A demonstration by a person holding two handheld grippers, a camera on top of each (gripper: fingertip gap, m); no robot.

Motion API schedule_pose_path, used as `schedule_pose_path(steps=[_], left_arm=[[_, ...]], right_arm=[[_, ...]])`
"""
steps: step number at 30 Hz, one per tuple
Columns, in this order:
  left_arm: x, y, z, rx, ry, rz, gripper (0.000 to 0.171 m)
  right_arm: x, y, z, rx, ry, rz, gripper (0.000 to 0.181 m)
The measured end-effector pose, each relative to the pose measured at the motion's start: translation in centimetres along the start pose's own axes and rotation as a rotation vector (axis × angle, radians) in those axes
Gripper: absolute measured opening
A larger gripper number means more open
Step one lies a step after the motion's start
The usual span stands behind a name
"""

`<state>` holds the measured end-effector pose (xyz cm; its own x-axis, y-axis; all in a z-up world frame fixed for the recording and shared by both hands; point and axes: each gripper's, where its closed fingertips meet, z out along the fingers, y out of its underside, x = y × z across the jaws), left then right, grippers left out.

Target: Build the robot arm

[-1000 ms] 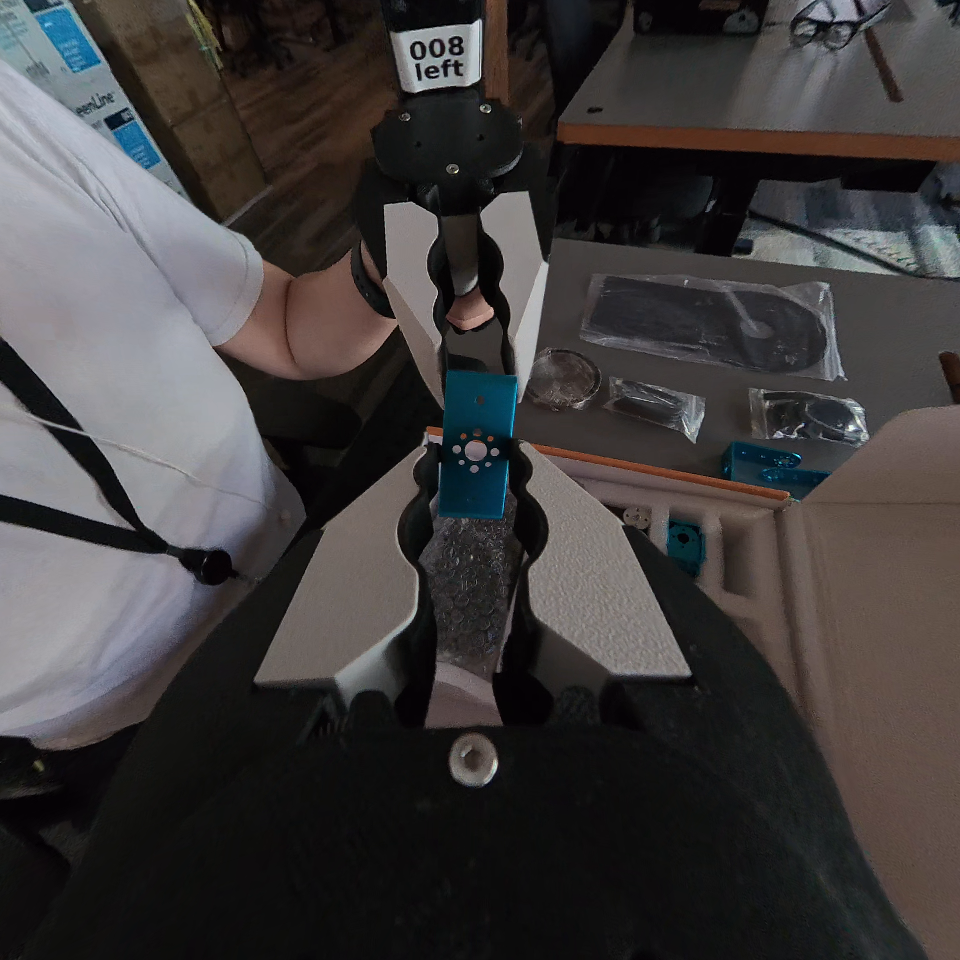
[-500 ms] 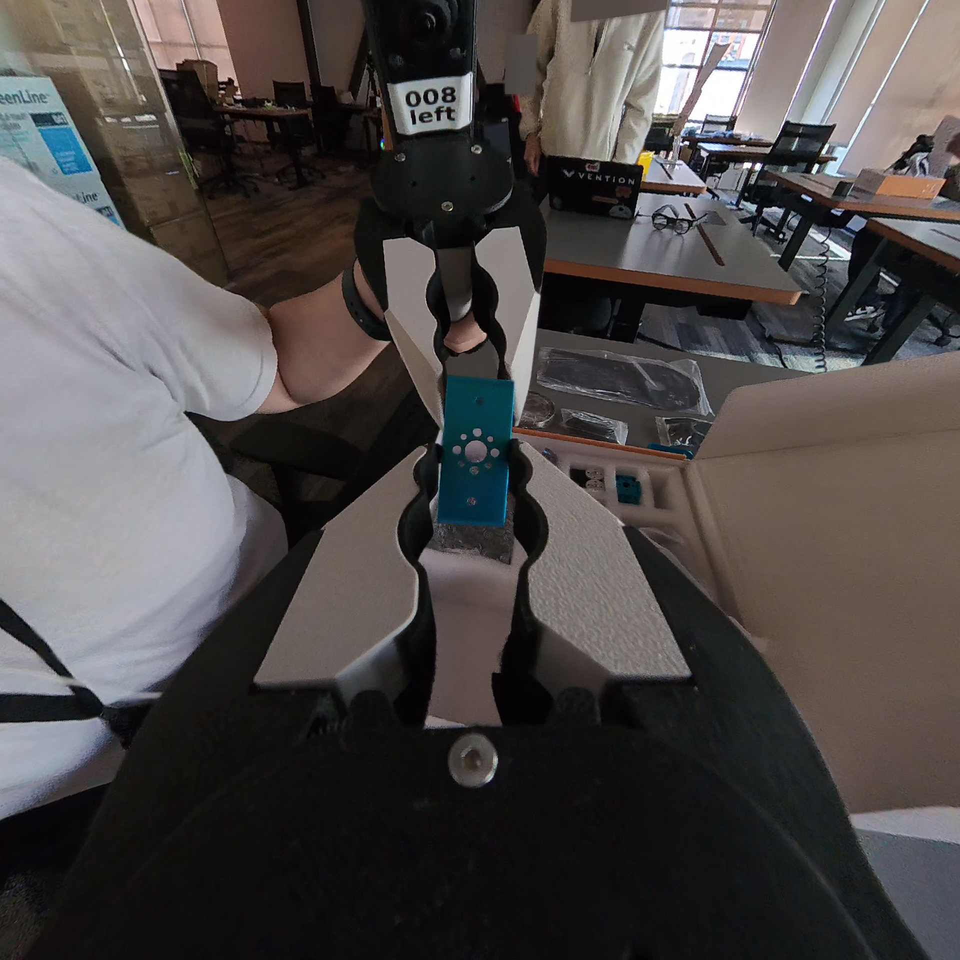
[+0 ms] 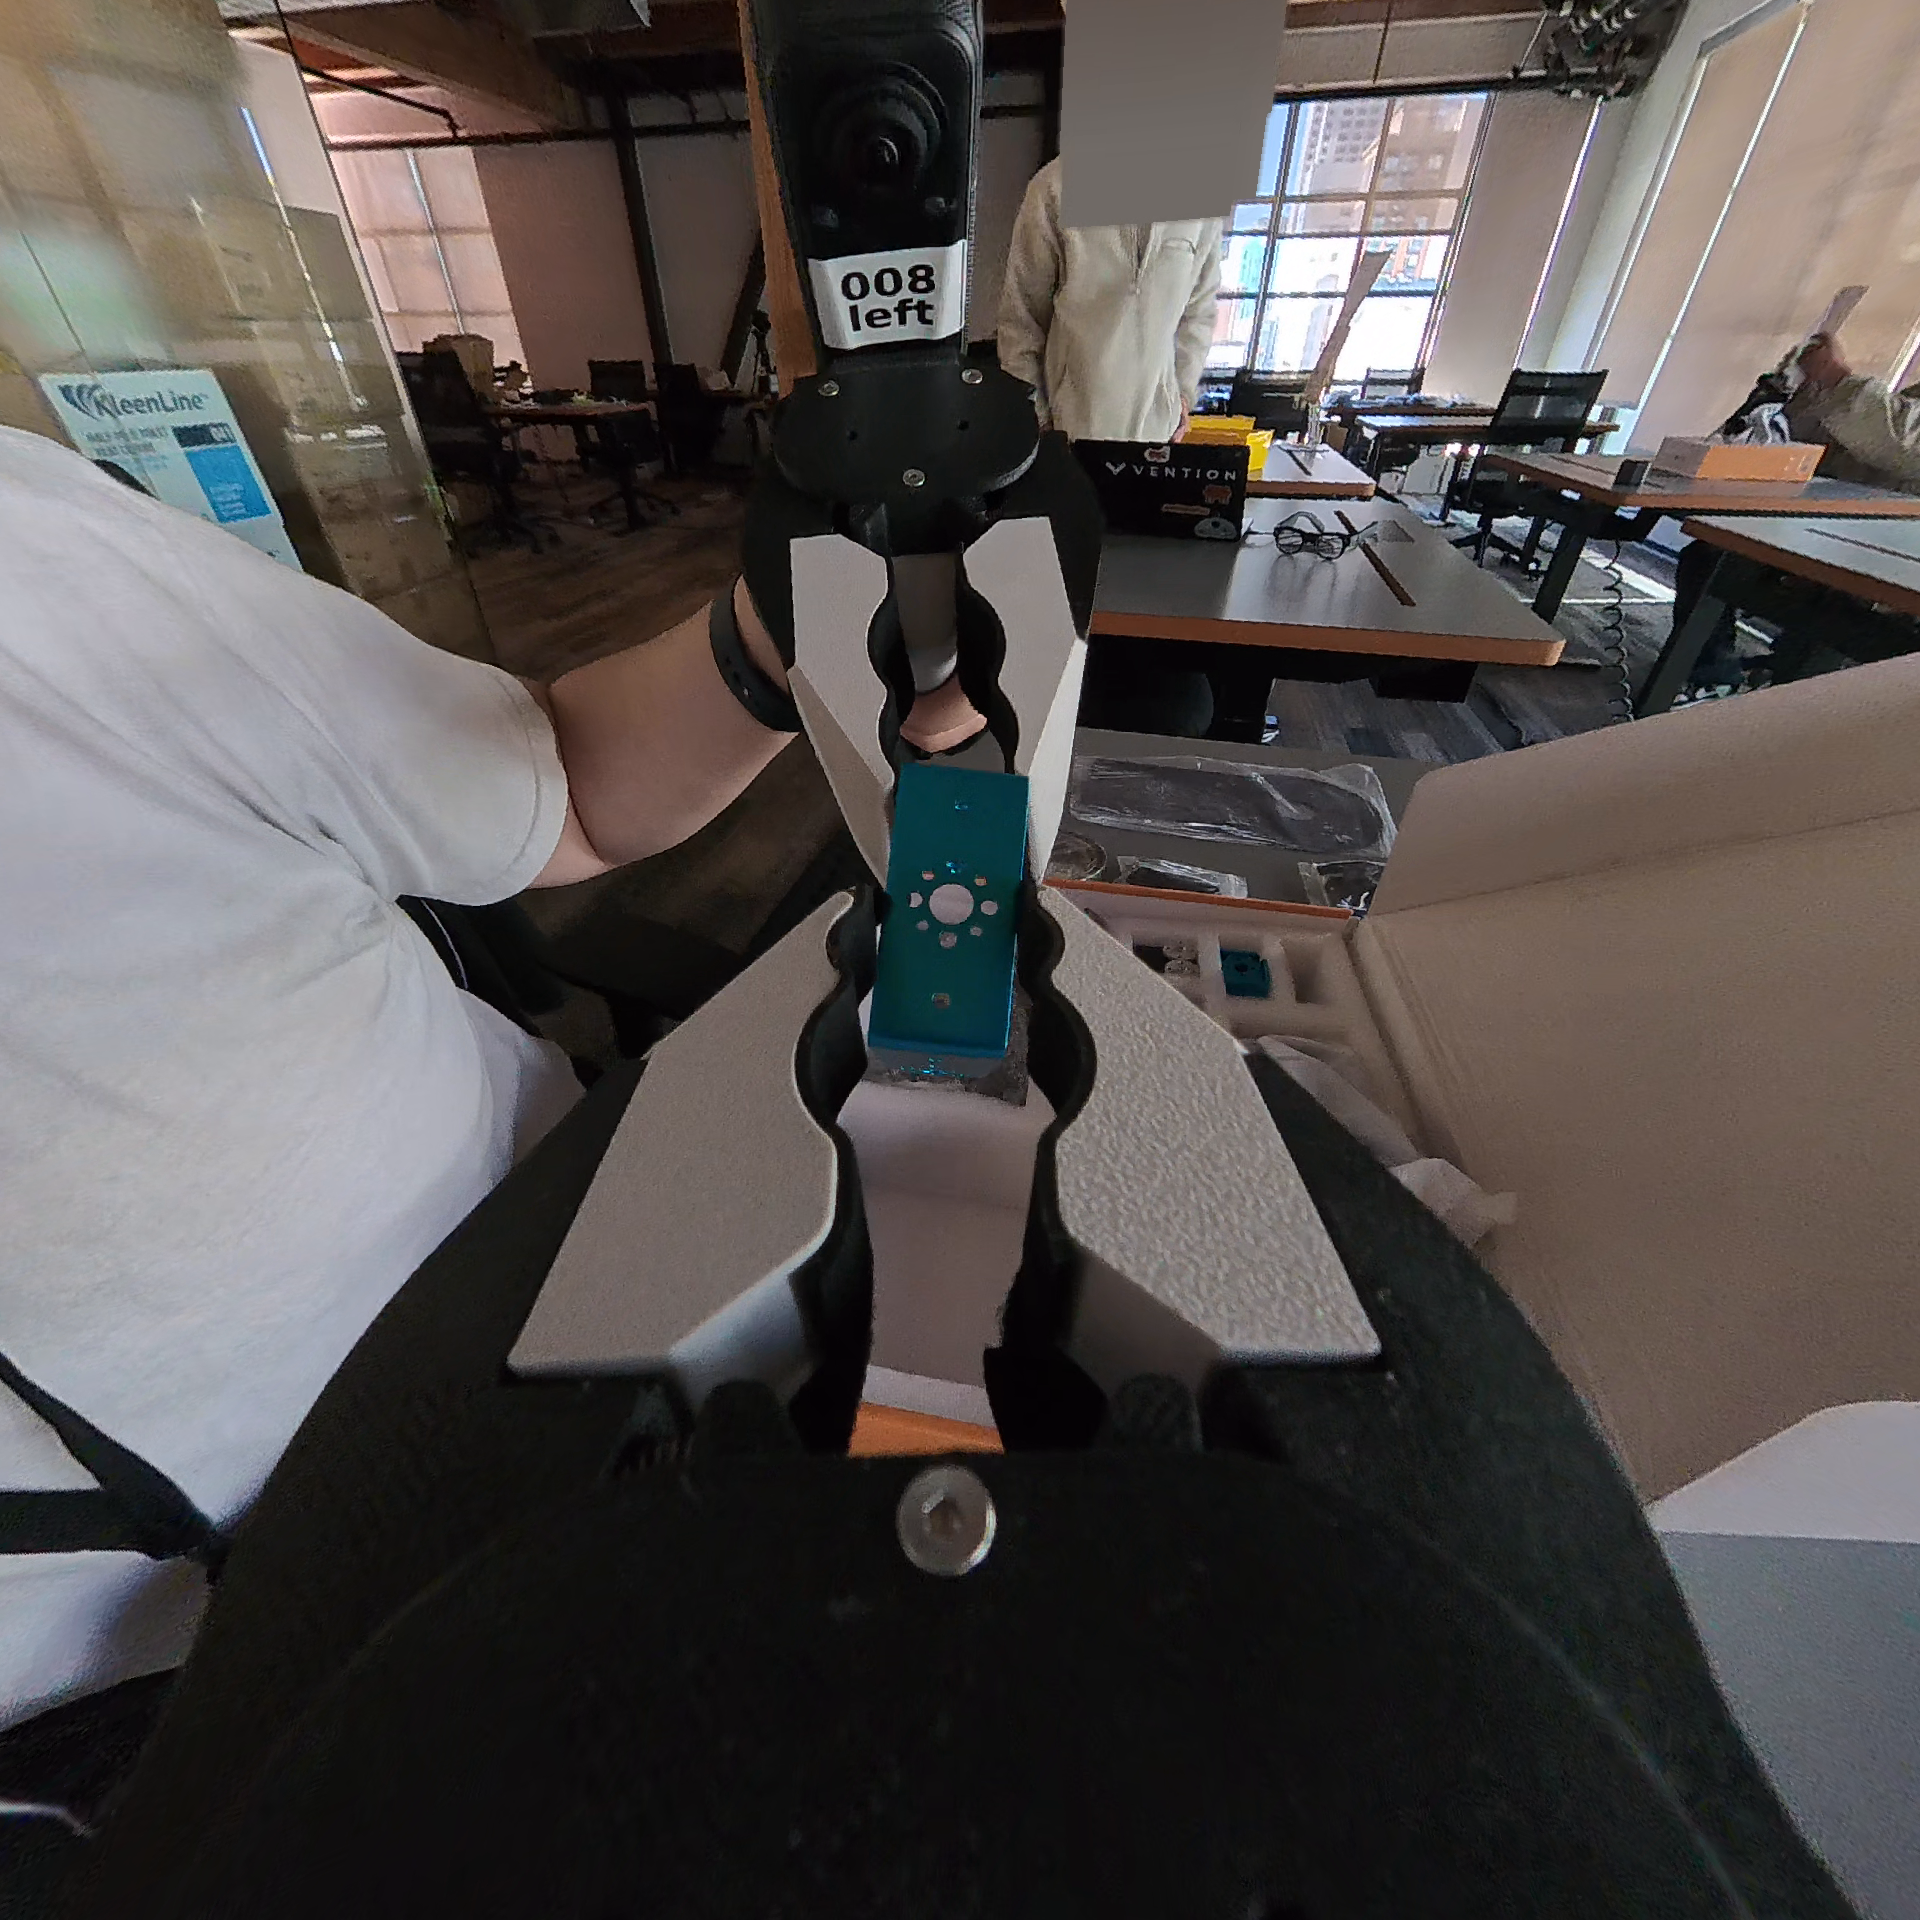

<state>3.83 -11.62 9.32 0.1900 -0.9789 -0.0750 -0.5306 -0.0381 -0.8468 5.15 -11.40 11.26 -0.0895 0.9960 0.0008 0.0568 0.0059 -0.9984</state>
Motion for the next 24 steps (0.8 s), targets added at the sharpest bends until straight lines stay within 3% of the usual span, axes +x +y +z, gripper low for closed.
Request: schedule_pose_path(steps=[16, 19, 22, 24], left_arm=[[-0.7, 1.5, -2.3, 0.071, -0.013, 0.004, 0.025], [-1.2, 1.8, -3.2, 0.112, -0.026, -0.002, 0.043], [-2.4, 3.1, -5.4, 0.156, -0.077, -0.020, 0.047], [-3.5, 4.6, -7.8, 0.189, -0.129, -0.044, 0.046]], right_arm=[[0.5, 0.1, 2.6, -0.087, -0.006, 0.041, 0.025], [0.8, -0.4, 3.2, -0.116, 0.030, 0.035, 0.025], [1.1, -0.7, 4.3, -0.137, 0.049, 0.048, 0.025], [1.9, -0.6, 5.0, -0.164, 0.082, 0.062, 0.004]])
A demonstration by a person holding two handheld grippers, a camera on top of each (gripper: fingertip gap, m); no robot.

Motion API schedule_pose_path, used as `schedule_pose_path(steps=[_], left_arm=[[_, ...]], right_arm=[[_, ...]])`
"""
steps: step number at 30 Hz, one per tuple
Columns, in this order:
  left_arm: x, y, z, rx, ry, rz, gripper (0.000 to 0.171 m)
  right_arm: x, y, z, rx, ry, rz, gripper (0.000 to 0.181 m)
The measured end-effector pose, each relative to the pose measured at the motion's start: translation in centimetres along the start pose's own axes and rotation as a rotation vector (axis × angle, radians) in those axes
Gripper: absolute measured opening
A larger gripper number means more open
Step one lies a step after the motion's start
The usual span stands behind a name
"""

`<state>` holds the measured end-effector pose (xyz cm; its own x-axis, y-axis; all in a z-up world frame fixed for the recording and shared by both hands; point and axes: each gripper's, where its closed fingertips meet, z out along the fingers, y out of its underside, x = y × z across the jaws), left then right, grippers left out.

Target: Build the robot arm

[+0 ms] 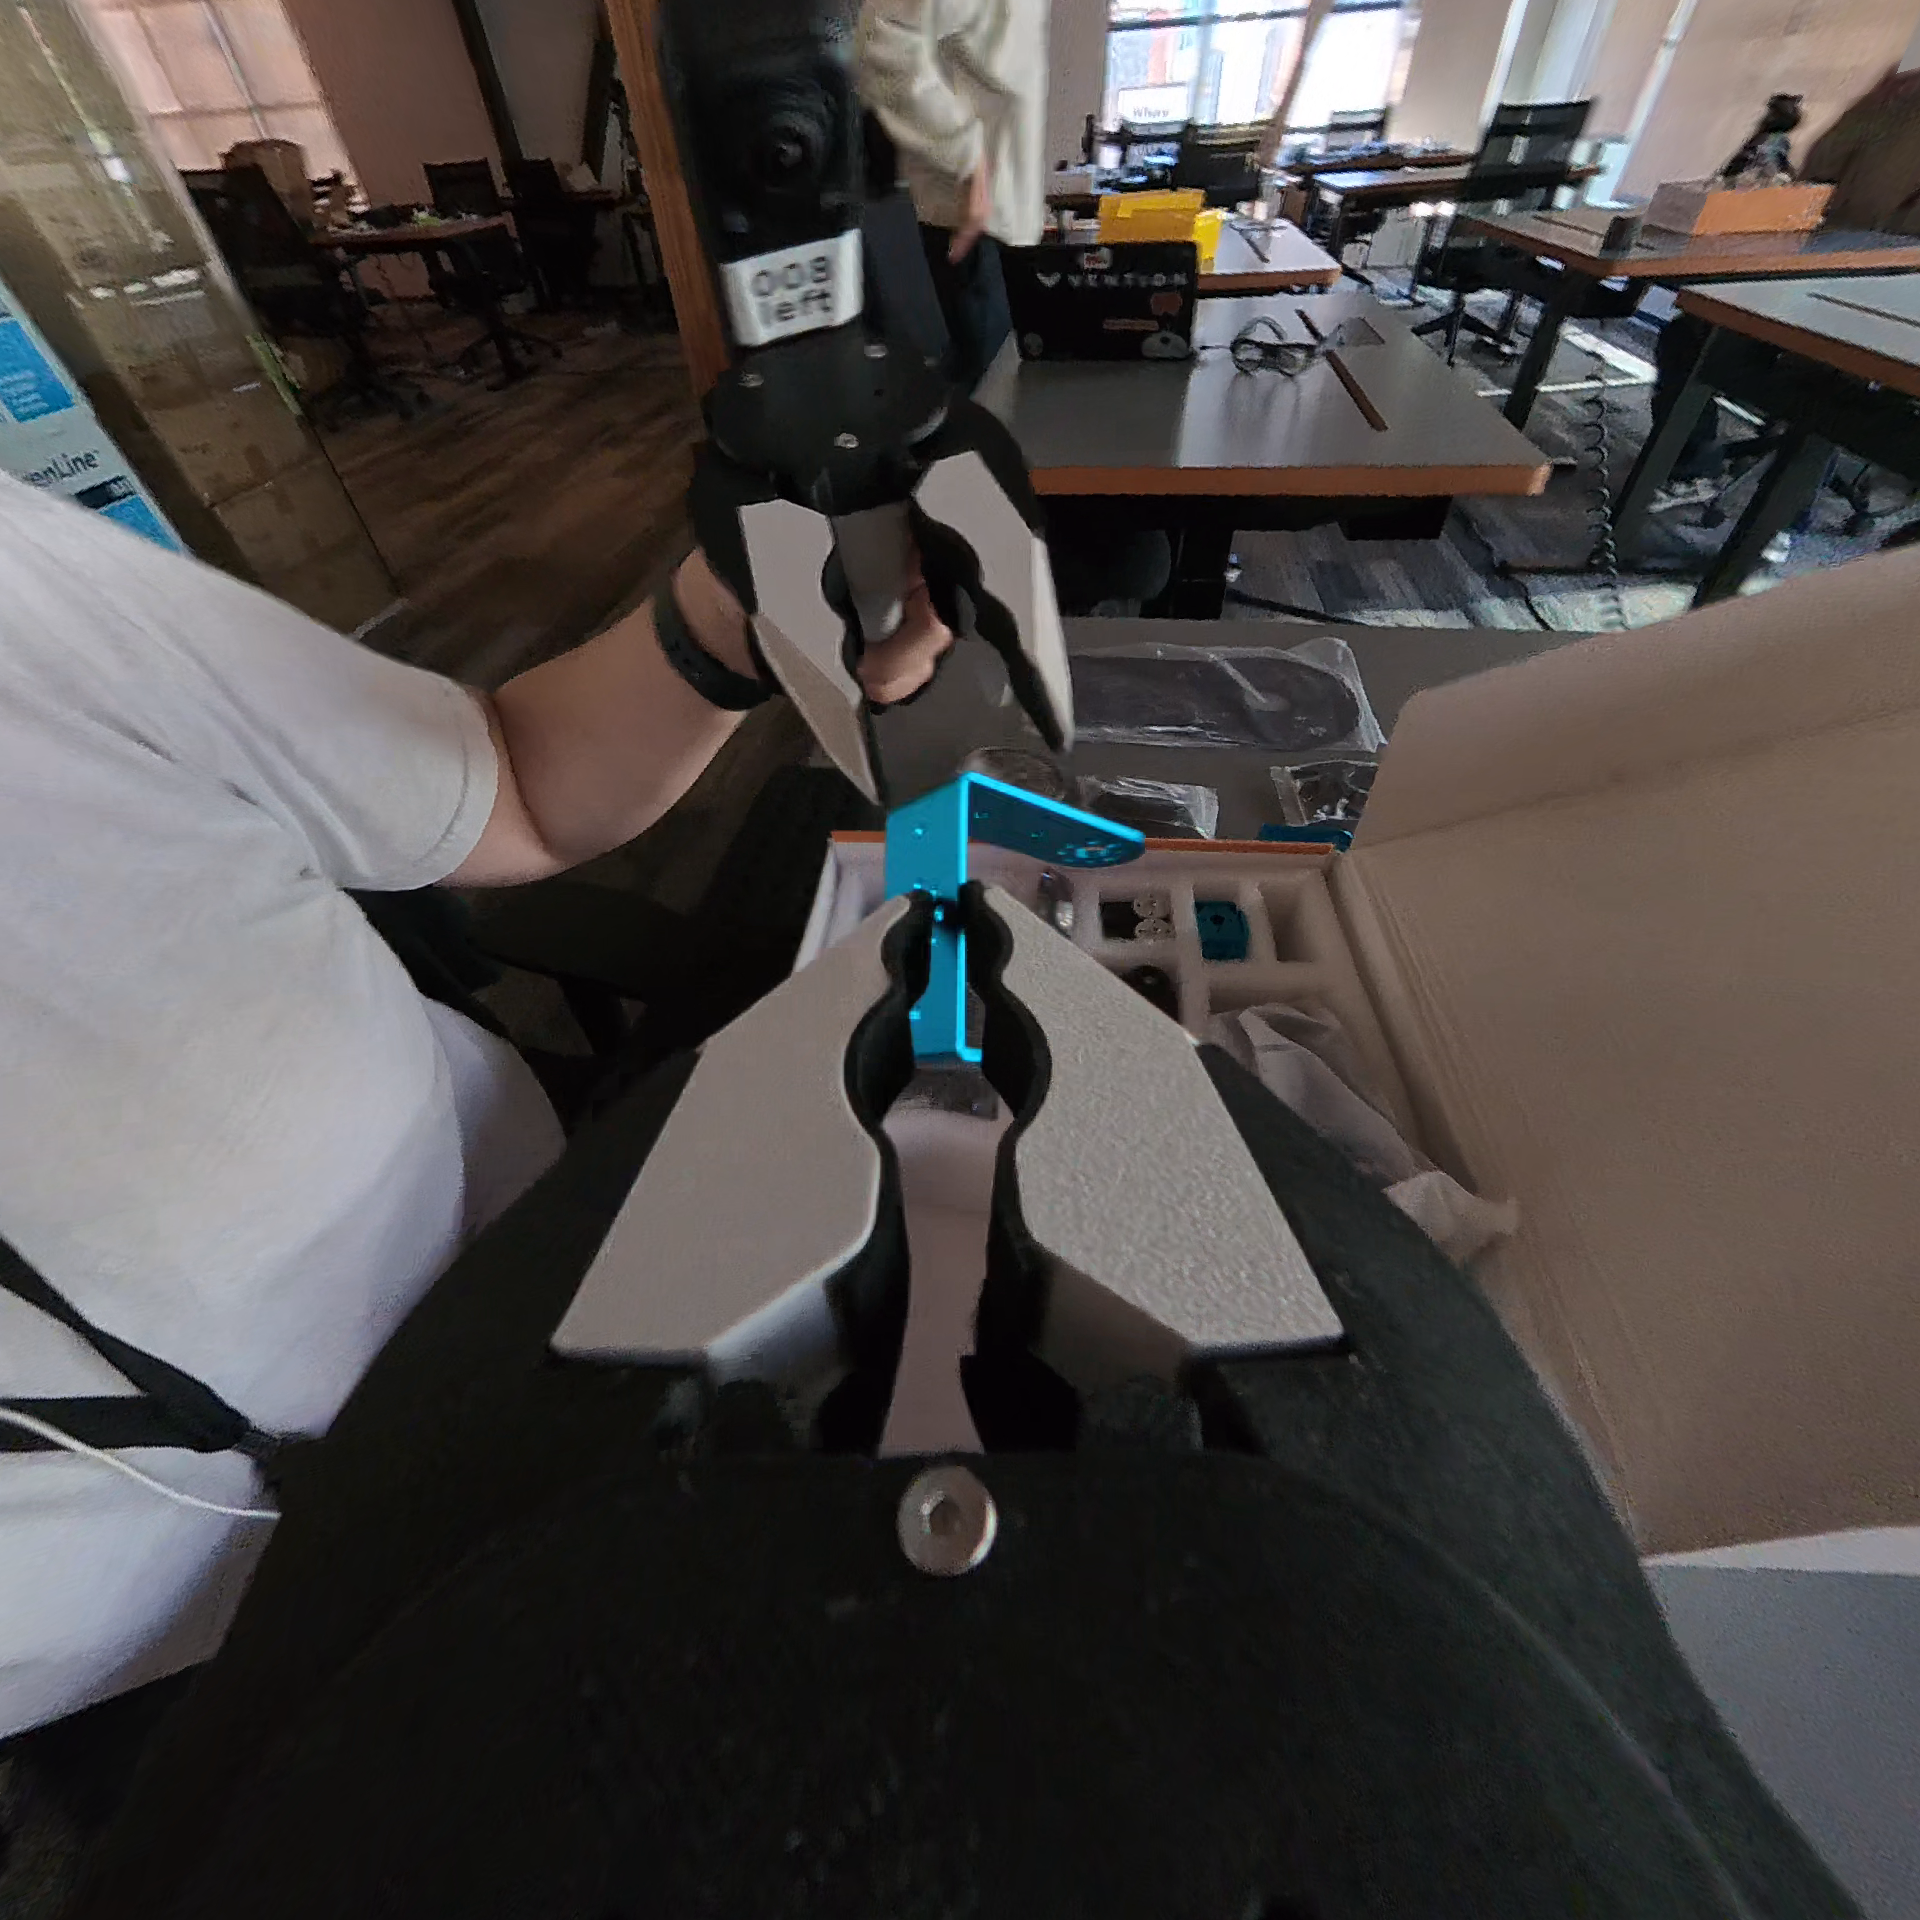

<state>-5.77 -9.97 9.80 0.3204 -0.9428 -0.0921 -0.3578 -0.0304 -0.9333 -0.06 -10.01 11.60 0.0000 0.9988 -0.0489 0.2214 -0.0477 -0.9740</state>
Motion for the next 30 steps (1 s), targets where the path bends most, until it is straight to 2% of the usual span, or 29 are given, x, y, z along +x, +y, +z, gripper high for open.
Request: schedule_pose_path(steps=[2, 4, 6, 8, 11, 14, 17, 21, 23, 26, 28, 30], left_arm=[[-2.2, 1.6, -3.1, 0.023, -0.109, -0.015, 0.039], [-3.6, 3.3, -5.7, 0.060, -0.192, -0.013, 0.027], [-4.5, 5.2, -7.1, 0.114, -0.226, -0.058, 0.027], [-4.5, 7.4, -7.4, 0.138, -0.179, -0.121, 0.022], [-4.3, 9.4, -7.7, 0.143, -0.130, -0.136, 0.021], [-3.2, 10.0, -6.9, 0.109, -0.074, -0.067, 0.022], [-1.2, 10.2, -5.1, 0.042, -0.017, 0.007, 0.027], [-0.8, 12.3, -5.0, -0.070, -0.154, 0.210, 0.025], [-1.4, 13.3, -6.7, -0.081, -0.242, 0.213, 0.029], [-1.5, 14.6, -11.5, 0.020, -0.288, 0.022, 0.028], [-1.6, 15.7, -15.0, 0.110, -0.305, -0.109, 0.026], [-2.4, 17.0, -18.3, 0.173, -0.373, -0.192, 0.027]], right_arm=[[1.4, -0.3, 0.8, -0.007, 0.048, 0.045, 0.000], [1.9, -0.1, 2.6, -0.014, 0.032, 0.099, 0.000], [3.1, 4.0, 5.5, -0.128, 0.024, 0.135, 0.000], [3.1, 8.2, 8.2, -0.226, -0.017, 0.238, 0.000], [3.2, 10.7, 10.2, -0.293, 0.035, 0.216, 0.000], [3.0, 10.0, 11.4, -0.295, 0.000, 0.272, 0.000], [1.8, 9.1, 13.2, -0.348, -0.049, 0.245, 0.000], [-0.8, 9.9, 16.9, -0.447, -0.064, 0.135, 0.000], [-1.0, 10.1, 18.8, -0.487, -0.029, 0.045, 0.000], [0.0, 8.0, 22.5, -0.463, 0.004, -0.041, 0.000], [2.0, 6.1, 25.6, -0.446, 0.030, -0.043, 0.000], [5.1, 5.4, 29.1, -0.493, 0.077, 0.002, 0.000]])
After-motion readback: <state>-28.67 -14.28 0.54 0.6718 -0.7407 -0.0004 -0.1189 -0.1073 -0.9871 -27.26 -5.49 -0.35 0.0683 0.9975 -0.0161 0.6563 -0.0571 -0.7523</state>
